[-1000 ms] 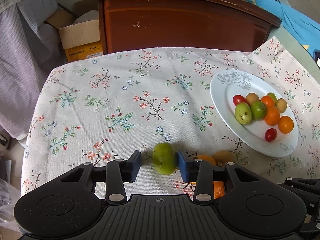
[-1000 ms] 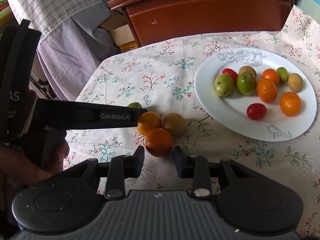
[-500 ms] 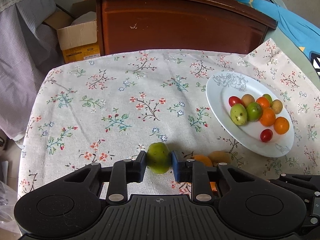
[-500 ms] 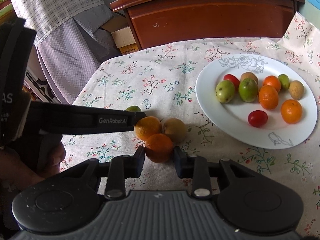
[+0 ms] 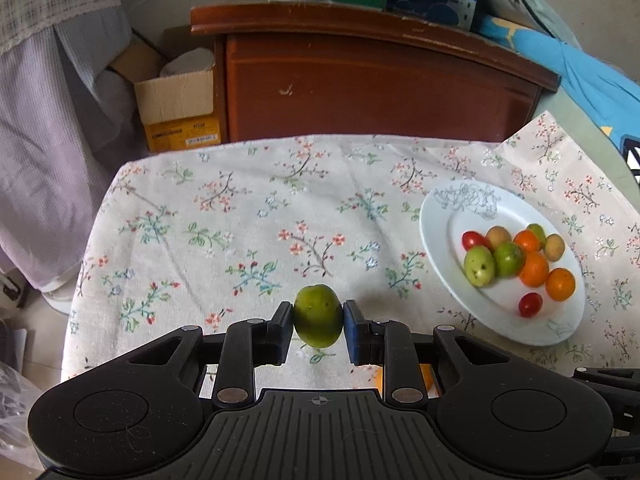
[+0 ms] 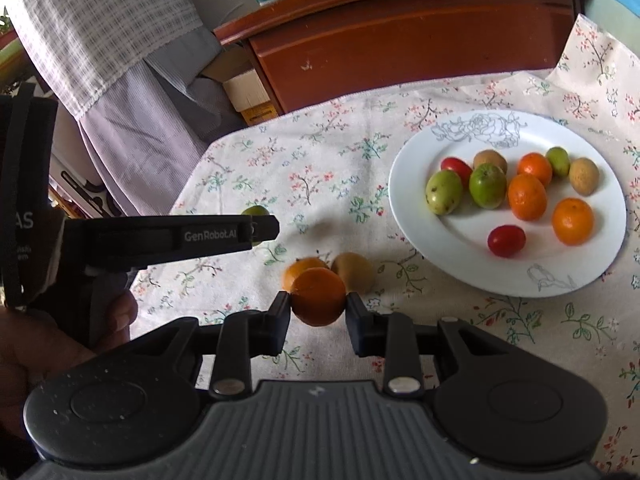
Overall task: Organize fruits
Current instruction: 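Carry the lime and tangerine onto the white plate and open both tools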
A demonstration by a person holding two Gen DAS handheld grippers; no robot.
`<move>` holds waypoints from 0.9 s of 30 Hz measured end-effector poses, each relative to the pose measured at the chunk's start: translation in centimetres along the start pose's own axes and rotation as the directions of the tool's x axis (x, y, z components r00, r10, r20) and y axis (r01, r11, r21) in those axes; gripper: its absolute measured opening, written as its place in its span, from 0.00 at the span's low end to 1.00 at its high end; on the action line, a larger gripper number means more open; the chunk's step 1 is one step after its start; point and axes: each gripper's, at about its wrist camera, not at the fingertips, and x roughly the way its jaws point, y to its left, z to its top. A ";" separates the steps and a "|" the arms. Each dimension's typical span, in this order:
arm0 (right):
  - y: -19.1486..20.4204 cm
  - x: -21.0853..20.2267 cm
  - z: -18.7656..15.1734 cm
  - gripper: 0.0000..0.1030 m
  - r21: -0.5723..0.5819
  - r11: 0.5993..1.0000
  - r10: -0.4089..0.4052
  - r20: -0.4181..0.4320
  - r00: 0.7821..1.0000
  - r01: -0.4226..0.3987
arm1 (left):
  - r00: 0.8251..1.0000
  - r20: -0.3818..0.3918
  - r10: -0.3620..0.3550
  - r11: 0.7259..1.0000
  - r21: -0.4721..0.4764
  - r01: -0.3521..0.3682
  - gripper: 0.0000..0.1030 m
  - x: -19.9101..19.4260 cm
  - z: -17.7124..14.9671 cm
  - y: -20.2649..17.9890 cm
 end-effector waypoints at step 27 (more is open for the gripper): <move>-7.8 -6.3 7.2 0.29 0.190 0.976 -0.154 0.230 0.961 0.111 | 0.957 0.068 -0.281 0.952 0.149 0.269 0.24 -1.2 2.1 -7.3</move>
